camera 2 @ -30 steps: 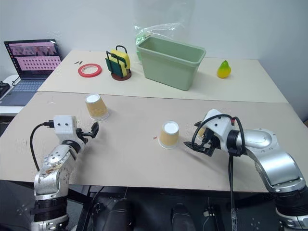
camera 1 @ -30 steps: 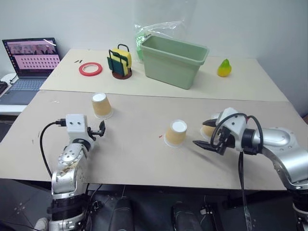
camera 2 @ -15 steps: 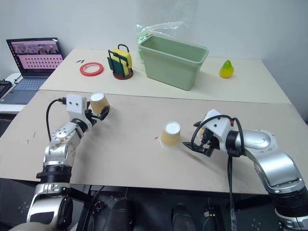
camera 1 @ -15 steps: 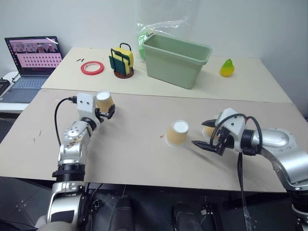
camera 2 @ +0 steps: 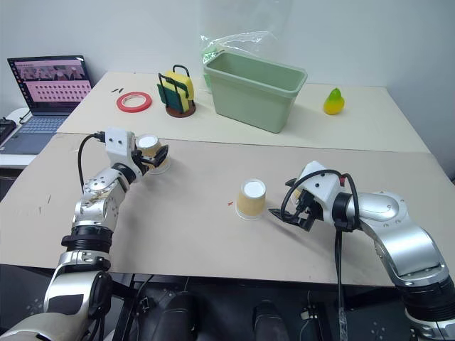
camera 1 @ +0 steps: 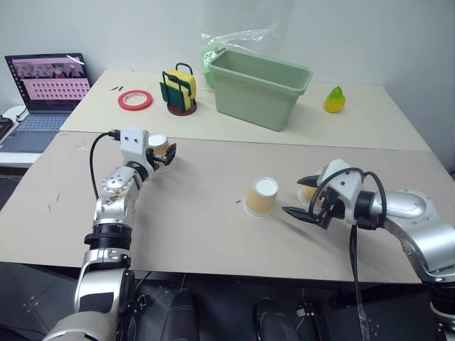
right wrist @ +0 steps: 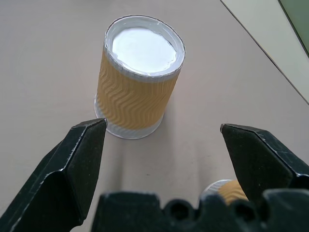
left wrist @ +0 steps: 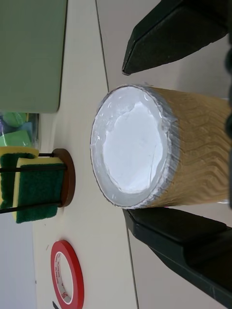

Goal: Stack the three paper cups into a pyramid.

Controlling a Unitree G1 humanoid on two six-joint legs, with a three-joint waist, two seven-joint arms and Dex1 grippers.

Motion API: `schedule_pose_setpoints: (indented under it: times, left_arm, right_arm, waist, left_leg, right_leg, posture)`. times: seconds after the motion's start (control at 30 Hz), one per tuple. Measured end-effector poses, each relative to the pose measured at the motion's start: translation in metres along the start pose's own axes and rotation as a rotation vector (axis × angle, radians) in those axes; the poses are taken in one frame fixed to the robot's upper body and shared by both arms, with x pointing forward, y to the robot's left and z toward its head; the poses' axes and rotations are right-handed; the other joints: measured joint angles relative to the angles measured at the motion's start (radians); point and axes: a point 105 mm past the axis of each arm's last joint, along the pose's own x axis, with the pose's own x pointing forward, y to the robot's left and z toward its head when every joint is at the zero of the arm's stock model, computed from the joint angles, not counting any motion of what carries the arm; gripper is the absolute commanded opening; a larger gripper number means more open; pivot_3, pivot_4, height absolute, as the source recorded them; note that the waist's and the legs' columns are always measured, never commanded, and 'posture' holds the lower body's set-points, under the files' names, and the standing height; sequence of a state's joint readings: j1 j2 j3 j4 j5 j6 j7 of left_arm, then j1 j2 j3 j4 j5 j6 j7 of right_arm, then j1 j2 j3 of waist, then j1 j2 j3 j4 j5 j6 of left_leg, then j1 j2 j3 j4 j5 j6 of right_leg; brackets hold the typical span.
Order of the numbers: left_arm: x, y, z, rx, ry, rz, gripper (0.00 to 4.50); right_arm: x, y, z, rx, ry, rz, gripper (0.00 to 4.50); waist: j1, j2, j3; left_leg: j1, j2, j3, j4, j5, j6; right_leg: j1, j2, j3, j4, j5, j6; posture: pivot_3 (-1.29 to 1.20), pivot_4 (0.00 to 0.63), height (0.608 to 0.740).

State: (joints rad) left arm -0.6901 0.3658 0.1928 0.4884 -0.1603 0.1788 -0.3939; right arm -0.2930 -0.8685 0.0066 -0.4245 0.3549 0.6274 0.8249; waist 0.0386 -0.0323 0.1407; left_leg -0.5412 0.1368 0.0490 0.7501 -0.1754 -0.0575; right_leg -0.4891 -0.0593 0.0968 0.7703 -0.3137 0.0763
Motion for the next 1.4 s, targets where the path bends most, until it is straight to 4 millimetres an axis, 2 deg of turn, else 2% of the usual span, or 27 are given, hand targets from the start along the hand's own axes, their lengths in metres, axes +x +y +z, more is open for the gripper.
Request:
schedule_pose_setpoints:
  times: [0.07, 0.1, 0.2, 0.27, 0.43, 0.53, 0.6, 0.7, 0.73, 0.77, 0.87, 1.03, 1.37, 1.4]
  left_arm:
    - [0.000, 0.000, 0.001, 0.002, -0.003, 0.000, 3.70]
    - [0.000, 0.000, 0.001, 0.002, -0.003, -0.001, 3.28]
    - [0.000, -0.001, 0.000, 0.004, -0.002, -0.003, 2.43]
    - [0.001, -0.002, 0.000, 0.006, -0.001, -0.006, 2.38]
    - [0.001, -0.003, 0.000, 0.009, 0.000, -0.010, 2.38]
    - [0.001, -0.017, 0.006, 0.017, -0.024, -0.088, 2.38]
    - [-0.001, -0.041, 0.018, 0.007, -0.078, -0.204, 2.38]
    - [-0.012, -0.098, 0.038, -0.004, -0.137, -0.485, 2.38]
    - [-0.015, -0.108, 0.041, -0.005, -0.144, -0.539, 2.38]
    - [-0.022, -0.124, 0.043, -0.006, -0.143, -0.627, 2.38]
    - [-0.037, -0.146, 0.029, -0.013, -0.073, -0.789, 2.38]
    - [-0.053, -0.163, 0.002, -0.007, 0.056, -0.940, 2.38]
    - [-0.057, -0.169, -0.001, 0.018, 0.080, -0.998, 2.38]
    - [-0.057, -0.169, -0.001, 0.021, 0.081, -1.002, 3.36]
  right_arm:
    - [0.000, 0.001, -0.002, 0.005, 0.004, 0.002, 4.50]
    - [0.000, 0.001, -0.002, 0.006, 0.005, 0.002, 4.50]
    - [0.000, 0.001, -0.003, 0.007, 0.006, 0.002, 4.50]
    - [0.000, 0.001, -0.003, 0.006, 0.007, 0.001, 4.50]
    - [0.000, 0.001, -0.003, 0.005, 0.008, -0.001, 4.50]
    - [0.000, 0.001, -0.005, 0.005, 0.016, -0.005, 4.50]
    - [0.000, 0.001, -0.006, 0.005, 0.020, -0.010, 4.50]
    - [0.000, 0.001, -0.007, 0.007, 0.022, -0.017, 4.50]
    - [0.000, 0.001, -0.007, 0.008, 0.023, -0.019, 4.50]
    - [0.000, 0.001, -0.008, 0.008, 0.023, -0.020, 4.50]
    - [-0.001, 0.003, -0.010, 0.014, 0.028, -0.021, 4.50]
    - [-0.005, 0.000, -0.007, 0.005, 0.023, -0.045, 4.50]
    - [-0.011, -0.001, -0.008, 0.007, 0.026, -0.074, 4.50]
    - [-0.011, -0.001, -0.007, 0.006, 0.026, -0.073, 4.50]
  waist:
    - [0.000, 0.000, 0.000]
    - [0.000, 0.000, 0.000]
    - [0.000, 0.000, 0.000]
    - [0.000, 0.000, 0.000]
    - [0.000, 0.000, 0.000]
    - [0.001, 0.000, 0.000]
    - [0.004, 0.000, 0.000]
    - [0.005, 0.000, 0.000]
    - [0.004, 0.000, 0.000]
    - [0.002, 0.000, 0.000]
    - [-0.012, 0.000, 0.000]
    - [-0.021, 0.000, 0.000]
    - [-0.021, 0.000, 0.000]
    - [-0.021, 0.000, 0.000]
  left_leg:
    - [0.000, 0.000, 0.000, 0.000, 0.000, 0.000]
    - [0.000, 0.000, 0.000, 0.000, 0.000, 0.000]
    - [0.000, 0.000, 0.000, 0.000, 0.000, 0.000]
    - [0.000, 0.000, 0.000, 0.000, 0.000, 0.000]
    - [0.000, 0.000, 0.000, 0.000, 0.000, 0.000]
    - [-0.001, 0.000, 0.000, 0.000, 0.000, 0.000]
    - [-0.002, 0.000, 0.000, 0.000, 0.000, 0.000]
    - [-0.003, 0.000, 0.000, 0.001, 0.000, 0.000]
    - [-0.002, 0.000, 0.000, 0.001, 0.000, 0.000]
    - [-0.002, 0.000, 0.000, 0.001, 0.000, 0.000]
    - [0.000, 0.000, 0.000, 0.000, 0.000, 0.000]
    - [0.000, 0.000, -0.001, 0.001, 0.000, 0.000]
    - [0.001, 0.000, -0.001, 0.001, 0.000, 0.000]
    - [0.001, 0.000, -0.001, 0.001, 0.000, 0.000]
  right_leg:
    - [0.000, 0.000, 0.000, 0.000, 0.000, 0.000]
    - [0.000, 0.000, 0.000, 0.000, 0.000, 0.000]
    - [0.000, 0.000, 0.000, 0.000, 0.000, 0.000]
    - [0.000, 0.000, 0.000, 0.000, 0.000, 0.000]
    - [0.000, 0.000, 0.000, 0.000, 0.000, 0.000]
    - [0.000, 0.000, 0.000, 0.000, 0.000, 0.000]
    - [-0.001, 0.000, 0.000, 0.000, 0.000, 0.000]
    - [-0.001, 0.000, 0.000, 0.000, 0.000, 0.000]
    - [-0.001, 0.000, 0.000, 0.000, 0.000, 0.000]
    - [-0.001, 0.000, 0.000, 0.000, 0.000, 0.000]
    - [0.000, 0.000, 0.000, 0.001, 0.000, 0.000]
    - [0.000, 0.000, 0.000, 0.001, -0.001, -0.001]
    - [0.001, 0.000, 0.000, 0.001, -0.001, -0.001]
    - [0.001, 0.000, 0.000, 0.001, -0.001, -0.002]
  posture:
    - [0.00, 0.150, 0.656]
    - [0.00, 0.150, 0.656]
    - [0.00, 0.150, 0.656]
    - [0.00, 0.150, 0.656]
    - [0.00, 0.150, 0.656]
    - [0.00, 0.150, 0.656]
    - [0.00, 0.150, 0.656]
    - [0.00, 0.150, 0.656]
    - [0.00, 0.150, 0.656]
    - [0.00, 0.150, 0.656]
    - [0.00, 0.150, 0.656]
    - [0.00, 0.150, 0.656]
    - [0.00, 0.150, 0.656]
    - [0.00, 0.150, 0.656]
